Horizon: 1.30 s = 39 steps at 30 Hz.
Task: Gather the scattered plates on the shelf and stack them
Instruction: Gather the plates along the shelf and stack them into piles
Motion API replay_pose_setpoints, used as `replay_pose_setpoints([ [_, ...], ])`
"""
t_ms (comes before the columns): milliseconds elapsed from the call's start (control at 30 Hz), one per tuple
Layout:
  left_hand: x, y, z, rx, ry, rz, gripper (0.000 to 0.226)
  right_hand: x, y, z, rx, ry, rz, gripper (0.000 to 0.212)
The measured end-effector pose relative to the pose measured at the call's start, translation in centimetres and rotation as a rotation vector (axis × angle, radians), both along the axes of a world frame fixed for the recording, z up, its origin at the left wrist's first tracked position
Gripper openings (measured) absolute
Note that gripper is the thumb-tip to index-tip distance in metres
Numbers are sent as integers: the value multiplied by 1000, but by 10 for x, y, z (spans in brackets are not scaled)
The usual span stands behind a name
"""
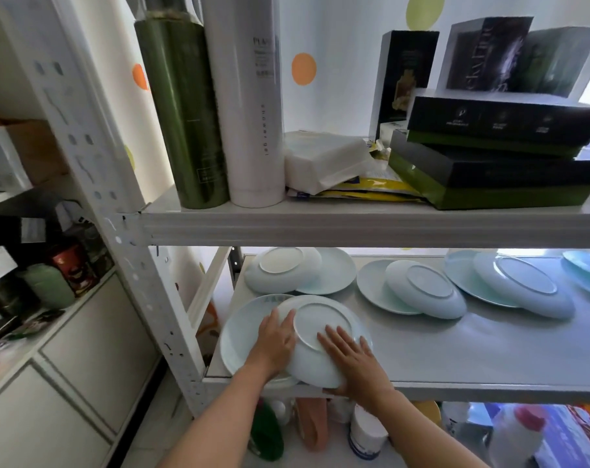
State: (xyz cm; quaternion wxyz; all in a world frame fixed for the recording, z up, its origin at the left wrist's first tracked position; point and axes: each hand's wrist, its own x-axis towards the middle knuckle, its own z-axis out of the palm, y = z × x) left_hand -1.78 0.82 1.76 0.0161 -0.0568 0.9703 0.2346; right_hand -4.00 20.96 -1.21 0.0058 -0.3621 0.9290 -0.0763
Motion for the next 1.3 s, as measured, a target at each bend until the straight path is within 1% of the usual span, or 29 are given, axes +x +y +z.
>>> replay_pose_setpoints([
  [67,-2,-1,13,138,49,25,48,-3,2,11,24,51,25,108],
  [100,-3,-2,18,172,77,19,48,-6,5,14,43,85,37,105],
  [167,-6,-3,25,204,94,0,46,-11,8,20,0,191,62,96],
  [233,-7,-2,32,266,112,-9,44,-11,10,30,-53,302,81,77],
  [300,-8,1,40,318,153,-28,40,-14,11,40,-120,403,38,52],
  [367,-10,3,47,345,185,-45,36,-18,11,49,-166,460,5,42],
  [500,-13,3,55,401,206,-86,37,-24,20,62,-216,560,-8,34],
  [533,-15,3,57,411,207,-91,39,-26,23,64,-231,577,-2,37],
  [600,-18,3,58,423,208,-89,45,-27,27,71,-236,583,-3,57],
  [633,-20,3,58,423,213,-85,47,-27,28,75,-230,592,-22,59],
  [733,-24,7,60,467,250,-67,45,-32,35,82,-296,627,-85,38],
  [800,-26,10,63,542,269,-52,44,-36,42,85,-359,561,-132,32],
  [867,-31,14,66,608,273,-48,43,-37,49,92,-425,511,-257,12],
  [933,-36,20,71,680,249,-55,43,-39,55,101,-555,405,-439,29],
  [1000,-39,29,75,747,186,-85,45,-38,60,106,-671,253,-563,29],
  [1100,-38,45,71,751,29,-174,51,-37,71,102,-844,38,-787,34],
  [1167,-36,54,61,668,-81,-248,57,-36,82,95,-1008,-131,-994,32],
  [1233,-31,61,51,453,-155,-302,56,-28,97,85,-1130,-288,-1179,31],
  [1300,-28,67,39,231,-185,-364,55,-17,109,73,-1182,-390,-1287,32],
])
